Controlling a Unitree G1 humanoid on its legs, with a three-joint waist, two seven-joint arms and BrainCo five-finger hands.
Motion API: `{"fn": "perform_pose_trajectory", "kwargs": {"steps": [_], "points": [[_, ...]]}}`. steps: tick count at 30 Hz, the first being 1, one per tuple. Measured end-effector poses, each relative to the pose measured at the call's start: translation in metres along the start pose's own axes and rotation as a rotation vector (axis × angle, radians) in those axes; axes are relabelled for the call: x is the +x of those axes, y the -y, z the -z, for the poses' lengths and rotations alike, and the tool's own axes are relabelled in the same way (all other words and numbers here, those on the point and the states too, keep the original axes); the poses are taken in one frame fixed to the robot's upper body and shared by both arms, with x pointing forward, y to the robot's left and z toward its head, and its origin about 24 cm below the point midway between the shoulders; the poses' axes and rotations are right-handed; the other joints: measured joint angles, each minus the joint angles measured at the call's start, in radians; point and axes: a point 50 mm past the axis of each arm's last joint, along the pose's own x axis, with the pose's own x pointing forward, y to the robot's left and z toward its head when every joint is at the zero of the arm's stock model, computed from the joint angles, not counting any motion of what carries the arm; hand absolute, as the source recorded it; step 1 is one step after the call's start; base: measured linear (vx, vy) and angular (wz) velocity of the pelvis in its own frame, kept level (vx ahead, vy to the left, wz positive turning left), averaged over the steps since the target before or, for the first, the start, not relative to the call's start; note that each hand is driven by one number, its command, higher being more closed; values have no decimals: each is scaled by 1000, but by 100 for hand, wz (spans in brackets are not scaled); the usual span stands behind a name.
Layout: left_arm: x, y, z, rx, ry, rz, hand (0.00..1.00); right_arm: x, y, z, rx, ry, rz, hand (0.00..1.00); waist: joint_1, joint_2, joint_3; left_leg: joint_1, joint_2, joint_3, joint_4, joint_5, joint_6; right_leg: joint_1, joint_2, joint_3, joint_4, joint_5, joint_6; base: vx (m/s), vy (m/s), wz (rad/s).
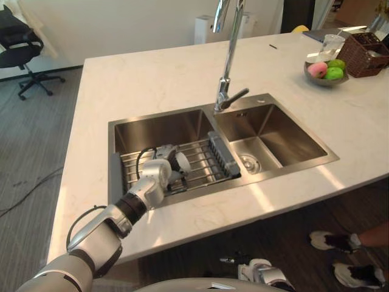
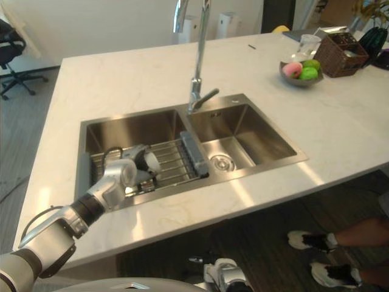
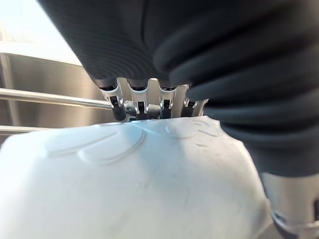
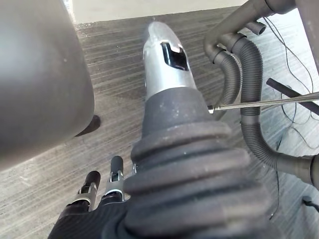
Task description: Walk over to the sink, pick up the cup, carry it to the dishwasher, place the cup inside the dishwasher, then close the dishwasher door
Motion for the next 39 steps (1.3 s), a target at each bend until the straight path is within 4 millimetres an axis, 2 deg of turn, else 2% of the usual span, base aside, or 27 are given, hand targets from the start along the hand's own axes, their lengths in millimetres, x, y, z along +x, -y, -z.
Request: {"fn": "perform_pose_trajectory", "kwargs": {"steps": [9,12,16,22,23,30,39], "points": [[-1,6,1,-3,4,15,0,1,-4,-4,-26,5,-13,0,2,-7,15,12,0,-2,0,1,1,15,-1,-8,0,-2,0,-16,-15,2],[-3,16,5,-9,-17,43,0,1,-4,-3,-25,-1,-14,0,7,-8,16,12,0,-2,0,1,1,15,-1,-9,-1,-2,0,0,0,0],[-4,15,3,-10,-10,41,0,1,-5,-1,-18,-23,-17,0,24,-10,17,11,0,-3,0,1,1,16,-1,-11,-3,-2,0,0,0,0],[-5,18,2,-7,-14,38,0,2,-6,-1,-26,-39,-21,0,24,-14,19,15,0,-9,0,1,1,26,-2,-17,-9,-2,1,-5,-8,2],[-5,18,2,-4,-18,38,100,2,-6,-1,-27,-39,-22,0,24,-14,18,16,0,-12,0,1,1,28,-3,-21,-10,-2,1,-13,-28,8],[-7,19,-1,26,-25,37,100,3,-6,-2,-26,-52,-23,0,28,-17,17,15,0,-18,0,2,0,32,-3,-29,-17,-2,1,-11,-18,3],[-4,22,7,30,-71,59,100,4,-7,0,-28,-77,-29,0,26,-29,5,13,0,-15,0,1,0,45,-1,-24,-59,22,1,-21,-23,-2]]}}
